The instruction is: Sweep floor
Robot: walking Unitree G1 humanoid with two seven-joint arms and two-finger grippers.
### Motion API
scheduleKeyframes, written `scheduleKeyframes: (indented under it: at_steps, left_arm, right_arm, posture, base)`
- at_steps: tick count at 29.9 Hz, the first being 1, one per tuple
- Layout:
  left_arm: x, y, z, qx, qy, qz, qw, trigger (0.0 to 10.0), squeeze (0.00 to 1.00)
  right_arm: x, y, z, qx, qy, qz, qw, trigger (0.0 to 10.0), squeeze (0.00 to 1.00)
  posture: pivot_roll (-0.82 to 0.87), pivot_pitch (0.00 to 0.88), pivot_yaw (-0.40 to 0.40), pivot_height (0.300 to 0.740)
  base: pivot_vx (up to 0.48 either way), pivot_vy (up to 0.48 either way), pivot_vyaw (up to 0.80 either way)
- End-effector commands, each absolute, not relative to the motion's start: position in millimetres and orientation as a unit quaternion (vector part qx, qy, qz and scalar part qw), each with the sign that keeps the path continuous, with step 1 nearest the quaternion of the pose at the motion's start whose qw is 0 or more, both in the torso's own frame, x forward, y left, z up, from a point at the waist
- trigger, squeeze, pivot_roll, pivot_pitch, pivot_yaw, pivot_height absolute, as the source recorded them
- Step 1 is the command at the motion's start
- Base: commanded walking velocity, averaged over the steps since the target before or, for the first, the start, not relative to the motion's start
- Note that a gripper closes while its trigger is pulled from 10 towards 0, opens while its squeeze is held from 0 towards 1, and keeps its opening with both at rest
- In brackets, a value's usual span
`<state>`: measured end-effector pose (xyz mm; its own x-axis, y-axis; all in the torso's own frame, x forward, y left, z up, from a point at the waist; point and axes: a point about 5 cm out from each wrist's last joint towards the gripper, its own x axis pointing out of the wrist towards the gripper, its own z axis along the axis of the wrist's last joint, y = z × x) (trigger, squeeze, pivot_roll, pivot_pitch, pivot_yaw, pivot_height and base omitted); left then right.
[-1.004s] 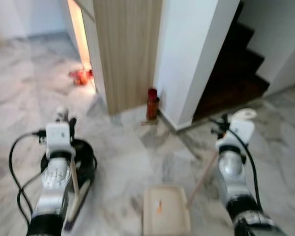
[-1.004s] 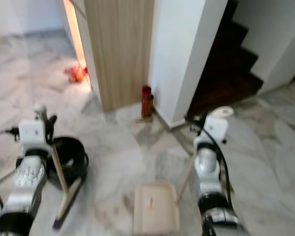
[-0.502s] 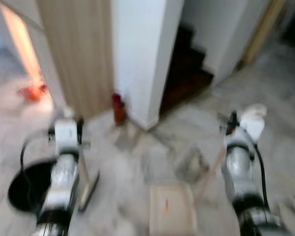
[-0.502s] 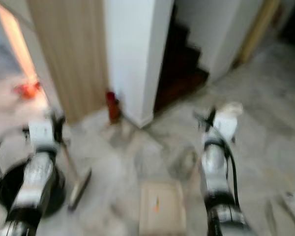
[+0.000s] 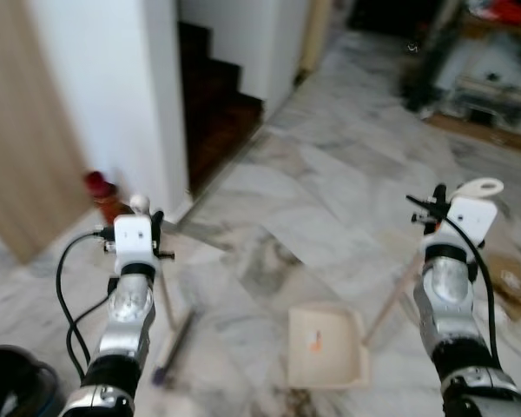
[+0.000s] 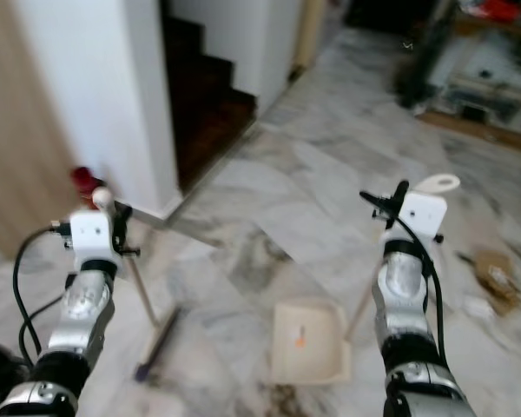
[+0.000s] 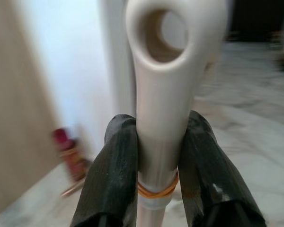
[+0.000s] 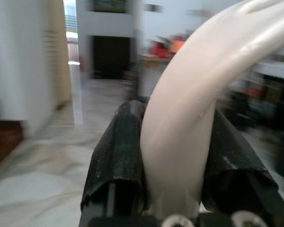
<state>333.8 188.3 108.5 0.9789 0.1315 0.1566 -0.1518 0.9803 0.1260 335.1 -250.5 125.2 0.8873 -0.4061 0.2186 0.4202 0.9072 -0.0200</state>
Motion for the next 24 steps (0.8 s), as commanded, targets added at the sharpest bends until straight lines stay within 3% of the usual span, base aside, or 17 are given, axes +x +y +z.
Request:
scheduleKeyframes:
  at_steps: [1, 7, 14, 24]
  left_arm:
    - [331.8, 195.4, 112.7, 0.061, -0.096, 0.088, 0.99, 10.0, 0.0]
    - [319.2, 211.5, 107.5, 0.076, -0.095, 0.101, 0.987, 10.0, 0.0]
    - [312.8, 212.3, 104.8, 0.08, -0.095, 0.093, 0.988, 10.0, 0.0]
    - [303.6, 204.0, 99.7, 0.071, -0.092, 0.081, 0.99, 10.0, 0.0]
  right_arm:
    - [341.3, -245.6, 132.9, -0.041, -0.112, -0.196, 0.973, 10.0, 0.0]
    - [340.4, -233.6, 124.6, -0.029, -0.104, -0.185, 0.977, 10.0, 0.0]
    - [333.5, -227.6, 115.1, -0.03, -0.099, -0.173, 0.979, 10.0, 0.0]
    - [329.8, -218.0, 103.0, -0.032, -0.079, -0.156, 0.984, 10.0, 0.0]
  posture:
    - [0.0, 0.0, -0.11, 0.74]
    - [0.04, 0.0, -0.097, 0.74]
    - [0.05, 0.0, -0.068, 0.74]
    - [0.1, 0.0, -0.085, 0.74]
  base:
    - [0.0, 0.0, -0.8]
    - [0.0, 0.0, -0.8]
    - [0.0, 0.0, -0.77]
    - [0.0, 0.0, 0.0]
